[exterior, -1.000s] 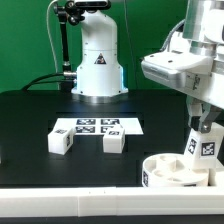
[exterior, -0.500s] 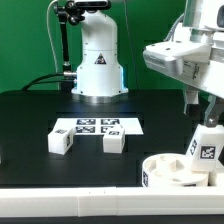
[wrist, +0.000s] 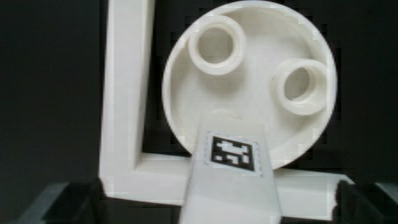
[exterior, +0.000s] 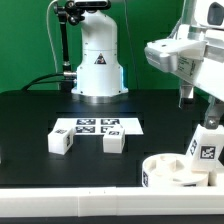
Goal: Assemble stool
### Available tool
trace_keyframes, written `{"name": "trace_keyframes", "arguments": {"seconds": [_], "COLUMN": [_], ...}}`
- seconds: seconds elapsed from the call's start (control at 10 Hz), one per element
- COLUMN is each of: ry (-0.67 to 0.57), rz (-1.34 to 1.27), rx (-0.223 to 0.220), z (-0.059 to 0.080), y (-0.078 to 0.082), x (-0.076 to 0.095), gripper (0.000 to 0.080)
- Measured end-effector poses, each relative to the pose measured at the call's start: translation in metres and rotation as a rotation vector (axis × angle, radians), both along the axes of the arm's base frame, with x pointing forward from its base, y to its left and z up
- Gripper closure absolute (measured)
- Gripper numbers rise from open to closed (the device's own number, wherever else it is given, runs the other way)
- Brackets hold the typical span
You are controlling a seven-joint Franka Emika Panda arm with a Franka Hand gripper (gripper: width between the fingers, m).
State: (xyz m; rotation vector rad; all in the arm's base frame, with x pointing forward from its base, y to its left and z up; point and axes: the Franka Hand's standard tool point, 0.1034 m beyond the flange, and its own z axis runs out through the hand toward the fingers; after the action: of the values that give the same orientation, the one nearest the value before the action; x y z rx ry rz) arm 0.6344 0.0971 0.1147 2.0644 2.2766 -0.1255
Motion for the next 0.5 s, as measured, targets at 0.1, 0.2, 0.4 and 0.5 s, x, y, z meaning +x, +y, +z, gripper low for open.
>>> {"name": "trace_keyframes", "arguments": {"seconds": [0.1, 0.2, 0.4, 0.5], "ry": [0.001, 0.000, 0.005, 0.009], "rz": [-0.003, -0.073, -0.126, -0.126], "rx": [0.000, 0.001, 0.000, 0.000], "z": [-0.001, -0.003, -0.010, -0.014], "y": [0.000, 0.001, 0.004, 0.005], "x": [0.000, -0.002, -0.005, -0.006], "gripper": [0.0151, 0.0151, 0.0150, 0.0150]}}
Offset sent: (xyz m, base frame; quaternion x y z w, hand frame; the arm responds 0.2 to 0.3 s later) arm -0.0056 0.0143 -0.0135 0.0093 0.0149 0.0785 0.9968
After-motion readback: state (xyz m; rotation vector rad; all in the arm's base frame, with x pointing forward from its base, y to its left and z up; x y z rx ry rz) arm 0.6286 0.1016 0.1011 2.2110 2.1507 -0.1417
